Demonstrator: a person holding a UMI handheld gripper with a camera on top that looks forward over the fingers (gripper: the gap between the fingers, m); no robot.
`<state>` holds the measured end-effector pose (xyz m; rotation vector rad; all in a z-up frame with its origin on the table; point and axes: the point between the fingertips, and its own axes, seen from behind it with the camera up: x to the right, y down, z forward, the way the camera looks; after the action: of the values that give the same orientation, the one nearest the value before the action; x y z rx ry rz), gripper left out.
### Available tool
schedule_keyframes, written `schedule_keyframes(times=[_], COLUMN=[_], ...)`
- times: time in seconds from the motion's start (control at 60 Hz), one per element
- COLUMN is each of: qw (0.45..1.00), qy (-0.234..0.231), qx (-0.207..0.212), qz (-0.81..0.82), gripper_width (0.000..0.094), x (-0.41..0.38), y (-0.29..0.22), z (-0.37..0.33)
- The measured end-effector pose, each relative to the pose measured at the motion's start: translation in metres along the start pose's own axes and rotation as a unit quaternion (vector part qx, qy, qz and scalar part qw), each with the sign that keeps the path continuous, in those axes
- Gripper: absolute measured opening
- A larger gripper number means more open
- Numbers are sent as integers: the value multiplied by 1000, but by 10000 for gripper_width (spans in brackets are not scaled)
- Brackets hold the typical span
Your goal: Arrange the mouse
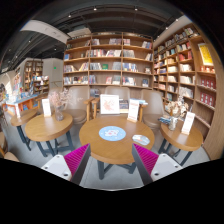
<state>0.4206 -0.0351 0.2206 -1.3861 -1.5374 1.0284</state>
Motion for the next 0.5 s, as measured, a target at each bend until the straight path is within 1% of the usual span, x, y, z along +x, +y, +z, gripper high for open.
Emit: schedule_keyframes(times=[0.1, 0.417, 0.5], qw=[1000, 999, 998], qy=[4, 48, 57], qx=[-3, -19, -23], qz=[0, -1, 0], gripper_width=[855, 855, 856], x=[13, 80, 101], y=[9, 50, 53], z=[10, 52, 63])
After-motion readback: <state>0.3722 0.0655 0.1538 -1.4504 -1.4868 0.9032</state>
